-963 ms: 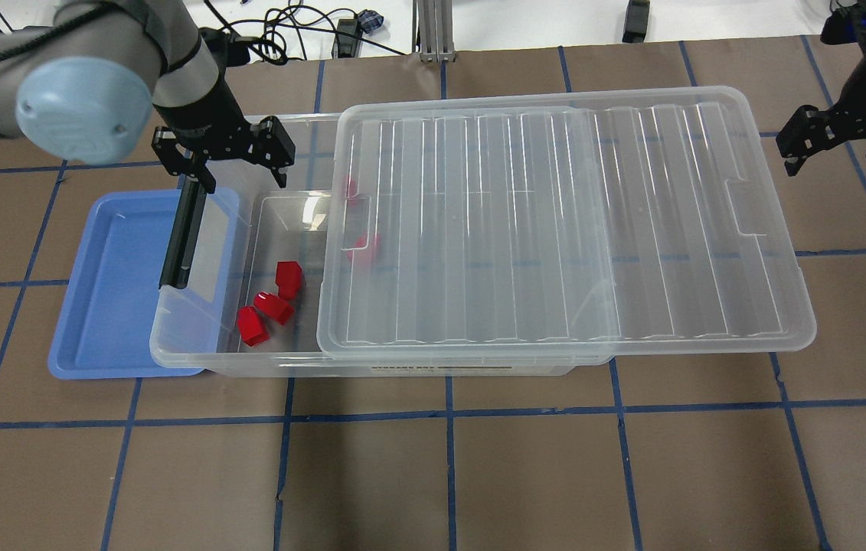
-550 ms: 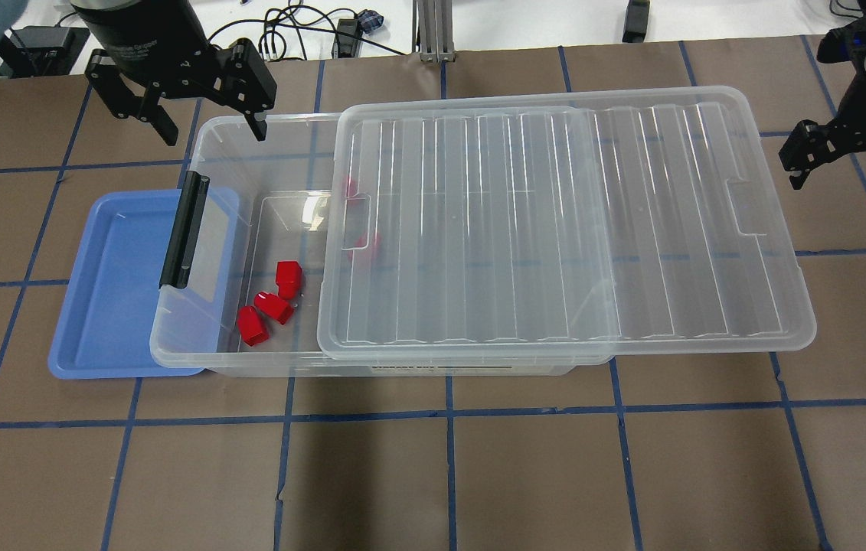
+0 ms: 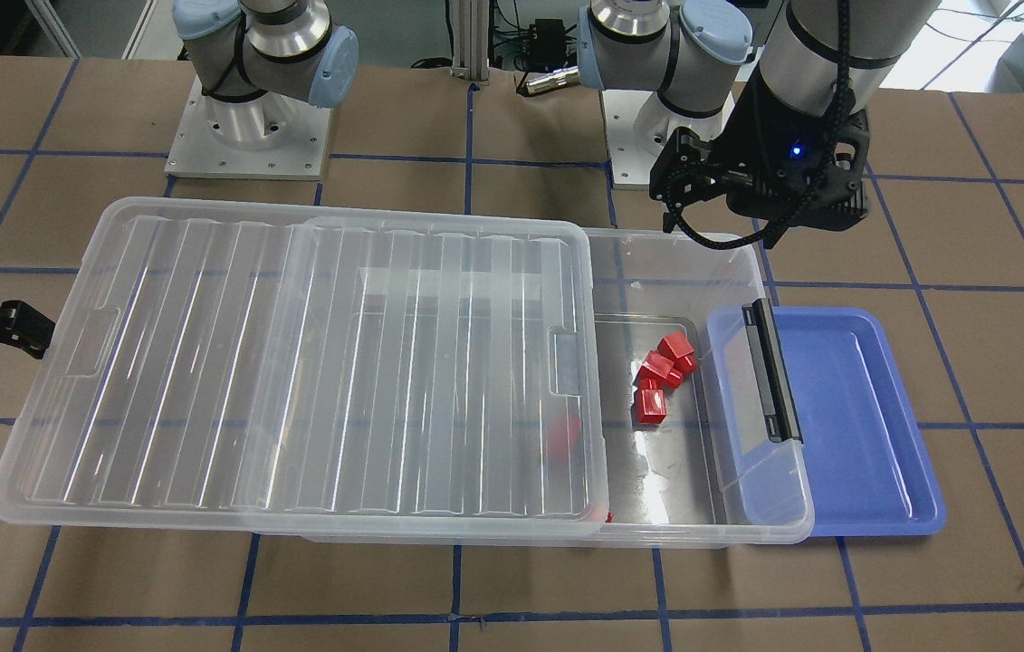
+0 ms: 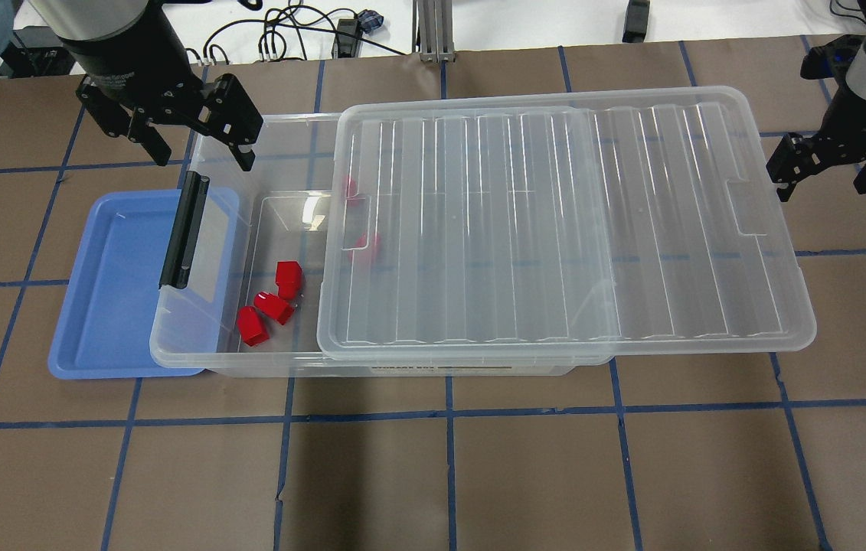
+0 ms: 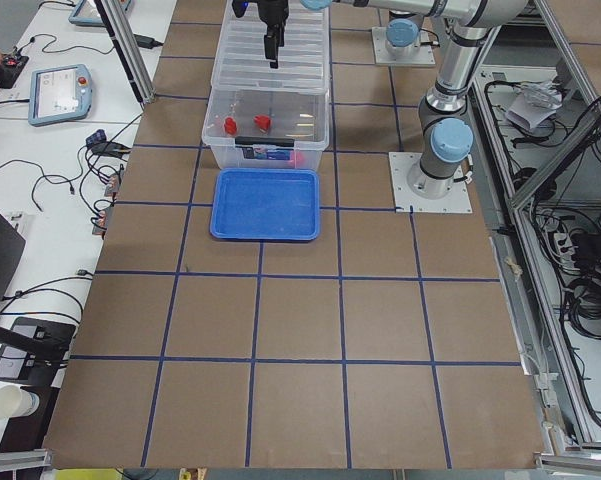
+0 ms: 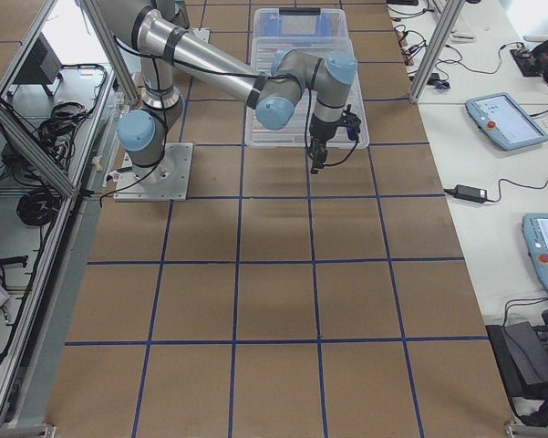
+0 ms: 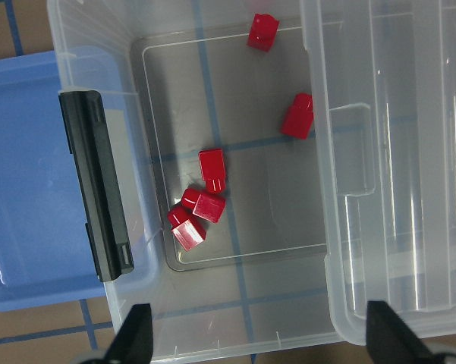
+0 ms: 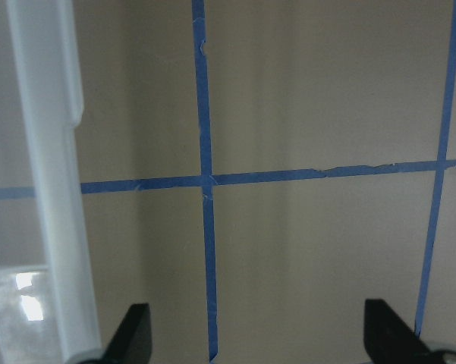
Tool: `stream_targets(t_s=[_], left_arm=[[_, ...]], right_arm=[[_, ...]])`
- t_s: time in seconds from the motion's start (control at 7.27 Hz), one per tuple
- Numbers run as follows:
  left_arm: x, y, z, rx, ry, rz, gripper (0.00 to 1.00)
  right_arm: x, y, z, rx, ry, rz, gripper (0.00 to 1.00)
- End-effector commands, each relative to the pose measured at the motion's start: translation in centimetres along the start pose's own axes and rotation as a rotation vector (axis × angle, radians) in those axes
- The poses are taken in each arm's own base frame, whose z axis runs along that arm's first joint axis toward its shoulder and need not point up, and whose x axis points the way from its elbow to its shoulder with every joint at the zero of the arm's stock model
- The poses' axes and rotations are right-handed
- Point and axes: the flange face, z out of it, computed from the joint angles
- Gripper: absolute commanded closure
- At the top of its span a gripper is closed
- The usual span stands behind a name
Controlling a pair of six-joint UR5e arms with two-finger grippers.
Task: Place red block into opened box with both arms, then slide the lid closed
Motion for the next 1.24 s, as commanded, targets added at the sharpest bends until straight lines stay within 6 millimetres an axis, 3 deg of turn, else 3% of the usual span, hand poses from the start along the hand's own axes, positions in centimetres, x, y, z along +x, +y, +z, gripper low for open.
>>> stream_targets(t_s=[0.0,0.14,0.41,0.96,1.1], left_arm=[[0.5,0.8,0.0,-0.005,-0.013,0.015,0.0],[0.6,1.0,0.8,-0.016,-0.002,0.01,0.0],[0.5,1.4,0.9,-0.015,-0.008,-0.002,0.0],[0.2,1.3,0.3,-0.004,-0.009,-0.01,0.0],[0.1,1.3,0.4,-0.006,-0.011,-0.011,0.0]], right_arm=[[-0.4,0.0,0.8,-0.013,-0.008,-0.005,0.0],[-1.2,0.0,0.4,-0.009,-0.007,-0.015,0.0],[-6.5,-0.4,-0.3,0.004,0.004,-0.071,0.0],[-12.4,-0.5,-0.7,0.025,-0.055,-0.01,0.0],[-12.9,-0.5,-0.7,0.024,-0.058,0.007,0.0]])
